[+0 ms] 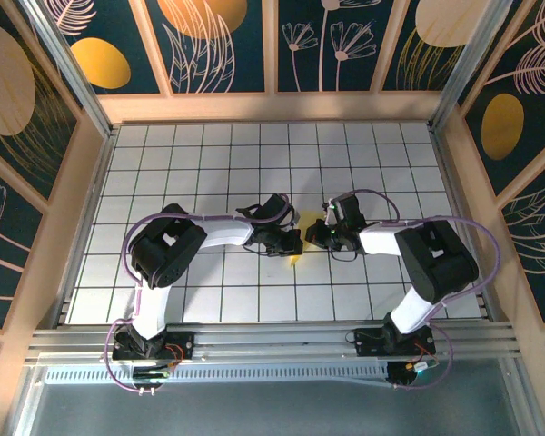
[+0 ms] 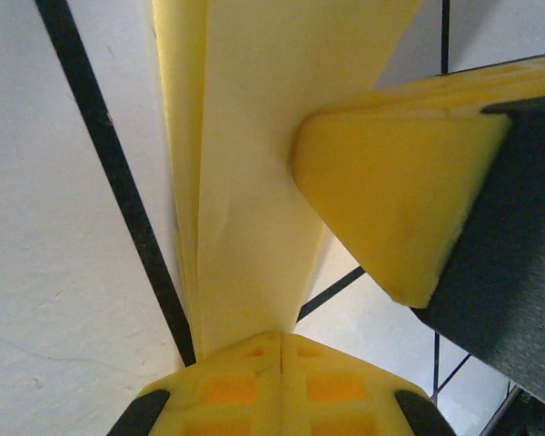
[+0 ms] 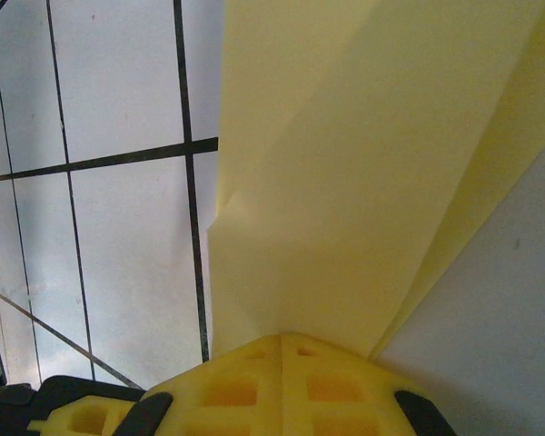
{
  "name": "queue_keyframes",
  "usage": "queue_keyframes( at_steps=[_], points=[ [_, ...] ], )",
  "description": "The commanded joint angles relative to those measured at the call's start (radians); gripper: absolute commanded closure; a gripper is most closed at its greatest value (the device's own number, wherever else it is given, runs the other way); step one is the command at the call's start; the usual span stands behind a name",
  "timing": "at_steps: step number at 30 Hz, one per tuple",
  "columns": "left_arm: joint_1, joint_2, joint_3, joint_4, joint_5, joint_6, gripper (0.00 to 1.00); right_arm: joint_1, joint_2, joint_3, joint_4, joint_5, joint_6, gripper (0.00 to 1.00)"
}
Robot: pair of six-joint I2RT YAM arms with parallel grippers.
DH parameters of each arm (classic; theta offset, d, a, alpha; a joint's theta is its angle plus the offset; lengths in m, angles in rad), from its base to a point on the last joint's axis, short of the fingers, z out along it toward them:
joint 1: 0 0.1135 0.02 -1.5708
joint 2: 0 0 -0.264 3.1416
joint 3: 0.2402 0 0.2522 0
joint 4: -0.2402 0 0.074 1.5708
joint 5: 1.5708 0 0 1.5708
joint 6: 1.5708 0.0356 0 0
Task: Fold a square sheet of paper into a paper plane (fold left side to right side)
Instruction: Fold the wing for the fifth time at the center of the table.
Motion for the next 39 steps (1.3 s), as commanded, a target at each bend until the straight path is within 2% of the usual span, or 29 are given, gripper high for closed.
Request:
queue_keyframes(
  at_steps=[1,24,39],
  points=[
    [-0.003,0.056,-0.006,-0.126,-0.084,0.023,1.0,-0.027,0.024,0.028,0.0,0.037,-0.041,1.0],
    [-0.004,0.063,-0.005,-0.136,-0.084,0.025,1.0,-0.174,0.106,0.138,-0.076,0.011,-0.151,1.0],
    [-0.005,0.06,-0.011,-0.133,-0.087,0.022,1.0,-0.275,0.212,0.252,-0.106,-0.029,-0.183,1.0]
  ],
)
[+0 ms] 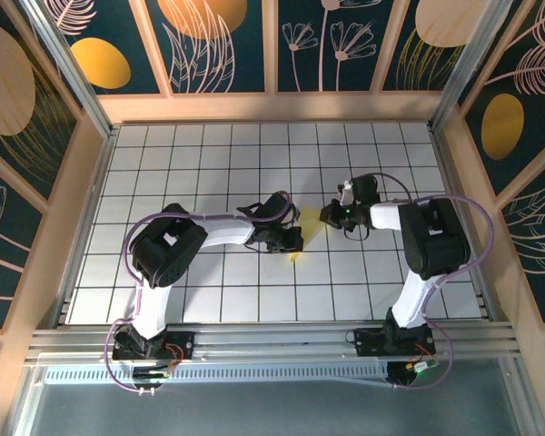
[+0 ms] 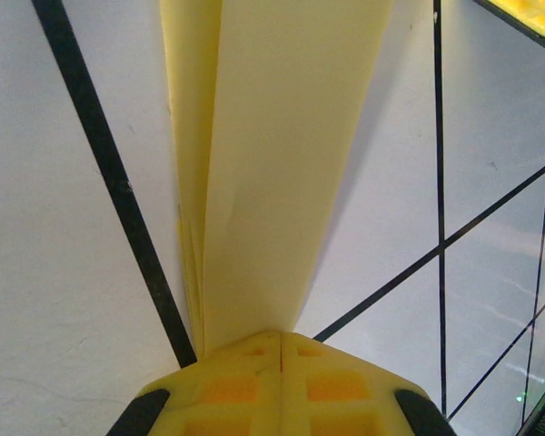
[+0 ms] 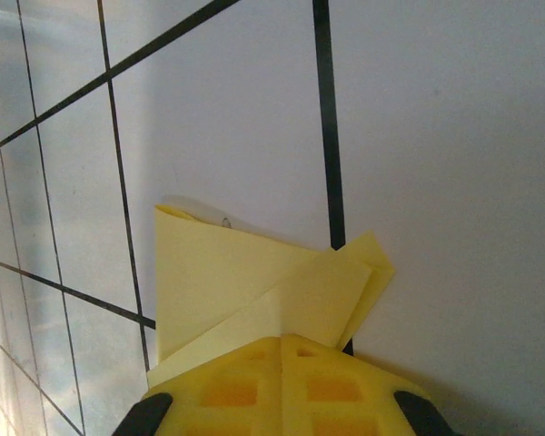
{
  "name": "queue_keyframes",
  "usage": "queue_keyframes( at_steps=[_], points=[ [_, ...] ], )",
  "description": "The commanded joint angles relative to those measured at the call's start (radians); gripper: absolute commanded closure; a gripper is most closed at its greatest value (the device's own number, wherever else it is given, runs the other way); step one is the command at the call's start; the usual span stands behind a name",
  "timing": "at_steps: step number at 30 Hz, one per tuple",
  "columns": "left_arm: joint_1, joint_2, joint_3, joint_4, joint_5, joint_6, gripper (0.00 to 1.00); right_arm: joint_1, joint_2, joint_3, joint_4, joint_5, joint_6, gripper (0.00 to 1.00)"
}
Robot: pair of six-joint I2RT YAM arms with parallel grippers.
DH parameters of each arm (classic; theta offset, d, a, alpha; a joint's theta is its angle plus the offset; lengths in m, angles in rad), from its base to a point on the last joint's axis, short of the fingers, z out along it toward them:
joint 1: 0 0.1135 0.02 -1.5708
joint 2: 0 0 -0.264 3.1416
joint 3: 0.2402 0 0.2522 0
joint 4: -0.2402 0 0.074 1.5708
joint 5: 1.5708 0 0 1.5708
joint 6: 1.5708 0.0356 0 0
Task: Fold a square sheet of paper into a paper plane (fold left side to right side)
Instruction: Fold the wing for the fifth time at the center of the table.
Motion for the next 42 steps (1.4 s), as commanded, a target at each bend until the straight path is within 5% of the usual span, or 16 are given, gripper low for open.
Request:
queue_keyframes(
  at_steps=[1,15,23,32,42],
  points=[
    [-0.002,0.052,-0.027,-0.141,-0.041,0.01,1.0,-0.056,0.048,0.049,0.013,0.102,-0.031,1.0],
    [-0.003,0.051,-0.03,-0.137,-0.041,0.011,1.0,-0.14,0.115,0.166,-0.041,0.068,-0.057,1.0],
    [-0.003,0.048,-0.032,-0.134,-0.042,0.011,1.0,-0.136,-0.008,0.159,-0.088,0.055,-0.047,1.0],
    [-0.003,0.043,-0.033,-0.132,-0.044,0.011,1.0,0.04,-0.216,-0.089,0.002,0.016,0.141,1.0],
    [-0.002,0.042,-0.034,-0.132,-0.045,0.012,1.0,0.175,-0.145,-0.113,0.069,0.022,0.233,1.0]
  ],
)
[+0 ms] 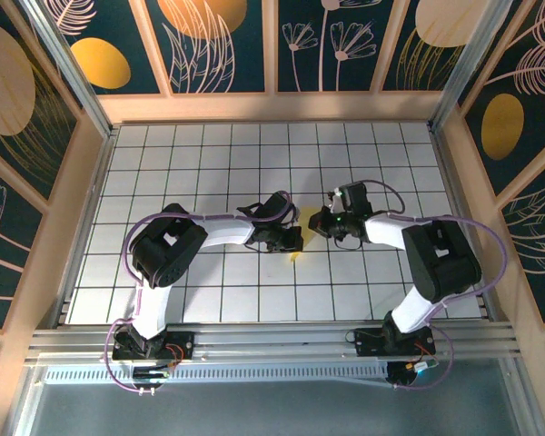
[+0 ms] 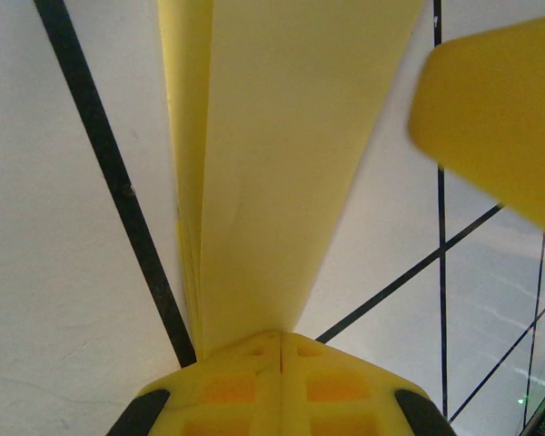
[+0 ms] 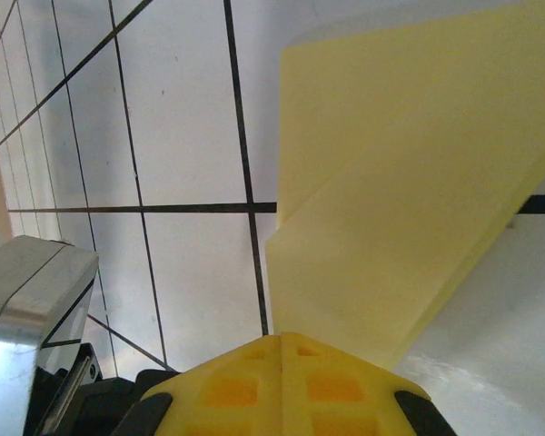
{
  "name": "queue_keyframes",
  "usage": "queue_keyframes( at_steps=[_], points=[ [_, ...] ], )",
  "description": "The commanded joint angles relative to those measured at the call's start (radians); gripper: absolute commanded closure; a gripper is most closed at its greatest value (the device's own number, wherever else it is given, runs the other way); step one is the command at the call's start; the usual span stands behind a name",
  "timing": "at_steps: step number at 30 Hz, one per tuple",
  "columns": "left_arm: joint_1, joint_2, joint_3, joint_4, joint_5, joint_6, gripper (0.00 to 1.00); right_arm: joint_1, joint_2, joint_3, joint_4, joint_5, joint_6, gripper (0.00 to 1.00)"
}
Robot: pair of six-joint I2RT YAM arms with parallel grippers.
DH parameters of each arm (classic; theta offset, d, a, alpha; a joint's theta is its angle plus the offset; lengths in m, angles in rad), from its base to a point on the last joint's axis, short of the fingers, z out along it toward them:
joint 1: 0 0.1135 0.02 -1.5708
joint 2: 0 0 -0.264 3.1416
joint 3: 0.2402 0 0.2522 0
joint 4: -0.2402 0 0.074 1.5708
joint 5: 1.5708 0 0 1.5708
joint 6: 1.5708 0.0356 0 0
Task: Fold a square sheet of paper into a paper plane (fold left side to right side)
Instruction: Fold the wing for the fifth time at the center of the table.
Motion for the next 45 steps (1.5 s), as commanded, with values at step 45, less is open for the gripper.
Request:
queue_keyframes(
  at_steps=[45],
  points=[
    [0.037,-0.124,-0.153,0.179,0.16,-0.144,0.96,0.053,0.163,-0.065,-0.011,0.061,-0.025,1.0]
  ],
)
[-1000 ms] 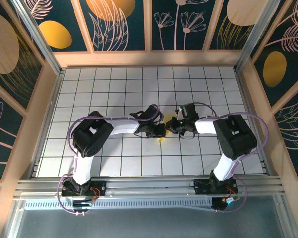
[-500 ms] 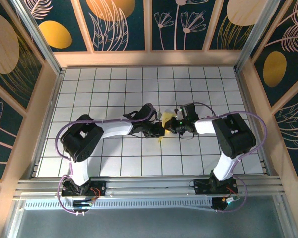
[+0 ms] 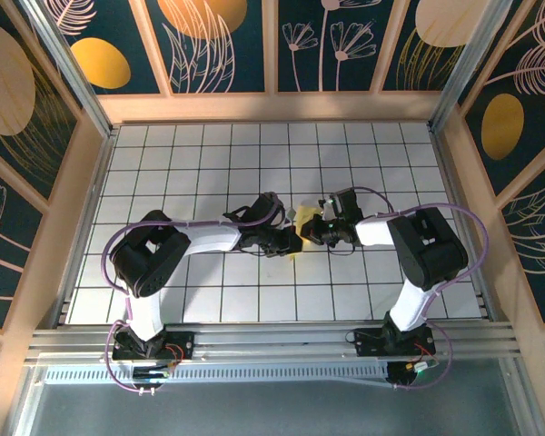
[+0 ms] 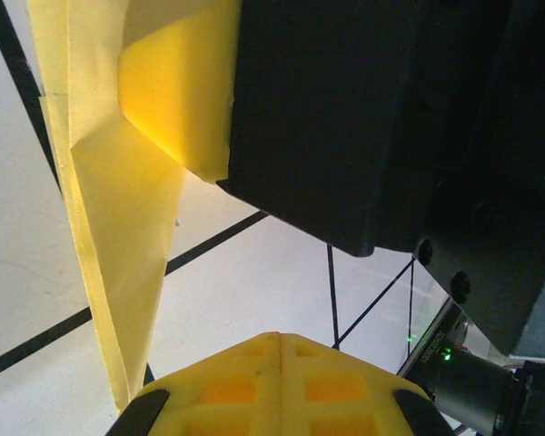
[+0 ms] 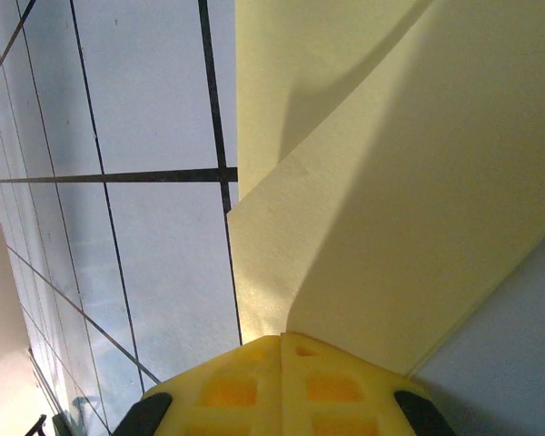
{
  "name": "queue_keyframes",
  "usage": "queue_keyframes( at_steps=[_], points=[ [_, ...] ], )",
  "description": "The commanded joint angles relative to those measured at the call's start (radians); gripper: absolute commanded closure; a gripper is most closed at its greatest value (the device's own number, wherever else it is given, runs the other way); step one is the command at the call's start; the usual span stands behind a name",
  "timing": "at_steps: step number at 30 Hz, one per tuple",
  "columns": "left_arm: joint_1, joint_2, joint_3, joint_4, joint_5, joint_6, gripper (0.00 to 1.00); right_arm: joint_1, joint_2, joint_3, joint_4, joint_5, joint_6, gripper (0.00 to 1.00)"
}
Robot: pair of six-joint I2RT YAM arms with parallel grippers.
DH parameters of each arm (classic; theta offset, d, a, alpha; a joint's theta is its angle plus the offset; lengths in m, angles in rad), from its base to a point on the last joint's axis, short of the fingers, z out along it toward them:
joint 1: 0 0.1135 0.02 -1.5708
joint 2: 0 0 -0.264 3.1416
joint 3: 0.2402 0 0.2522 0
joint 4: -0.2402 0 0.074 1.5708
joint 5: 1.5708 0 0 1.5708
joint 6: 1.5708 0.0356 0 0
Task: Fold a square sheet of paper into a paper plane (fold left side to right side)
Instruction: Fold the wing for the fifth time at the center of the table.
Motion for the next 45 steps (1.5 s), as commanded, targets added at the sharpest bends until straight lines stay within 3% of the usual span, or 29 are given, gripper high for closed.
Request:
queue_keyframes(
  at_steps=[1,20,45],
  points=[
    [0.02,0.011,-0.007,0.023,0.005,-0.022,0.96,0.006,0.056,-0.042,-0.114,0.084,-0.03,1.0],
    [0.035,0.087,-0.025,0.062,0.103,-0.005,0.96,0.01,0.065,-0.039,-0.121,0.083,-0.033,1.0],
    [0.021,0.116,-0.049,0.086,0.106,-0.019,0.96,0.019,0.067,-0.029,-0.143,0.096,-0.041,1.0]
  ],
)
